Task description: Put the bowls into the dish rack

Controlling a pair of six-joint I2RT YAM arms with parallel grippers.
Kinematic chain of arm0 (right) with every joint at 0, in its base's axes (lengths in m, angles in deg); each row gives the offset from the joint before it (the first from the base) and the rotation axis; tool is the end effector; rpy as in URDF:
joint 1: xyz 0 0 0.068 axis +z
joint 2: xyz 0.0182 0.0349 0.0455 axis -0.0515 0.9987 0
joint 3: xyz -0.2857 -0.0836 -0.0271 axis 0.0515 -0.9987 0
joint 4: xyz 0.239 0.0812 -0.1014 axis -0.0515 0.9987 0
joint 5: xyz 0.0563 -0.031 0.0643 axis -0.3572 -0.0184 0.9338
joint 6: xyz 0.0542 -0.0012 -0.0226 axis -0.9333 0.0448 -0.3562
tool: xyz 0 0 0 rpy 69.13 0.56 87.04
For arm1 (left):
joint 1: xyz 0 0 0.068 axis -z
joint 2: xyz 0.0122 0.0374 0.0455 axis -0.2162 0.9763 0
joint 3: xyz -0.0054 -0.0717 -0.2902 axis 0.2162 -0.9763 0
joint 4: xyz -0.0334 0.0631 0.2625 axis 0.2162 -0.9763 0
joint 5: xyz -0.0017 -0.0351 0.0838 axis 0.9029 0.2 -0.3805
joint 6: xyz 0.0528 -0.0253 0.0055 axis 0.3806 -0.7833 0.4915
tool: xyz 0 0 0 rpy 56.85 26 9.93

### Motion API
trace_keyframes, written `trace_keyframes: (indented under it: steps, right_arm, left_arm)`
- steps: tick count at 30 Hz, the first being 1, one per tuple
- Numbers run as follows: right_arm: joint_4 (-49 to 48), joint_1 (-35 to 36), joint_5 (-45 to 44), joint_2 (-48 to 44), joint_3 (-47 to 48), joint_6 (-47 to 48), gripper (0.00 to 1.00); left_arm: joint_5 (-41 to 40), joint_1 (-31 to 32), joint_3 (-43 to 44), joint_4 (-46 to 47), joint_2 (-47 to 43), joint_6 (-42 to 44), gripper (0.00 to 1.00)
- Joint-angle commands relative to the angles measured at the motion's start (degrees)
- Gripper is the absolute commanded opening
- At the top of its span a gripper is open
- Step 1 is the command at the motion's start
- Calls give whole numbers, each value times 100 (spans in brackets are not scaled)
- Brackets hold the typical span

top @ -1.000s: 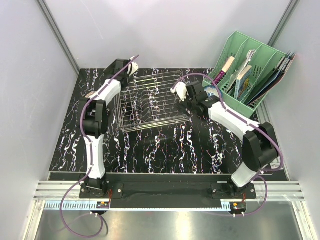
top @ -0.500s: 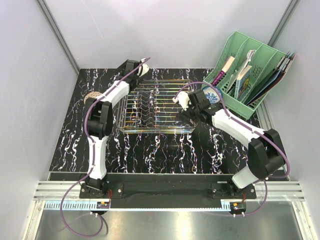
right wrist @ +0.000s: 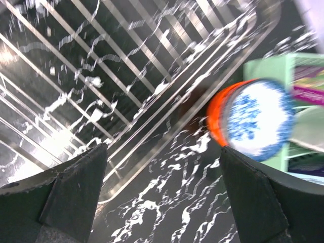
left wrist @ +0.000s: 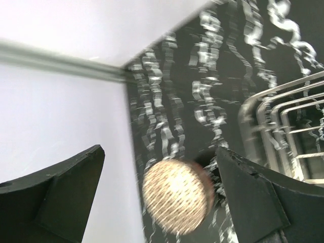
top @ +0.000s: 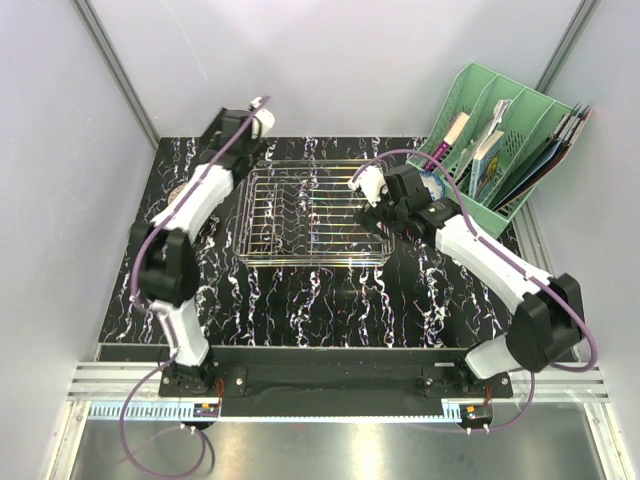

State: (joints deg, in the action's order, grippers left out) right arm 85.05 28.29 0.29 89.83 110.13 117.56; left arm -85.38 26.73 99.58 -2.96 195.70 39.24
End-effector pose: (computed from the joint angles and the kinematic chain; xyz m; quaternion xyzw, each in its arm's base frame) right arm 0.2918 0.1727 0.3117 -0.4546 0.7988 -0.0368 0.3924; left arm 0.4671 -0.0983 0.3197 0.2469 0.8188 0.2891 0.4302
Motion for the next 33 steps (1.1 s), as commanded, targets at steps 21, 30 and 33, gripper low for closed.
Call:
trace_keyframes:
  steps: [21, 30, 33]
  right_arm:
    - [-56, 75, 337, -846, 348, -330, 100]
    - [-127, 75, 486, -1022, 119, -348, 100]
    - [-153, 75, 477, -1083, 40, -365, 100]
  left_arm:
    - [2581, -2830, -1290, -763, -970, -1725, 92]
    - [2573, -2857, -939, -807, -355, -1734, 84]
    - [2520, -2865, -727, -816, -152, -1760, 83]
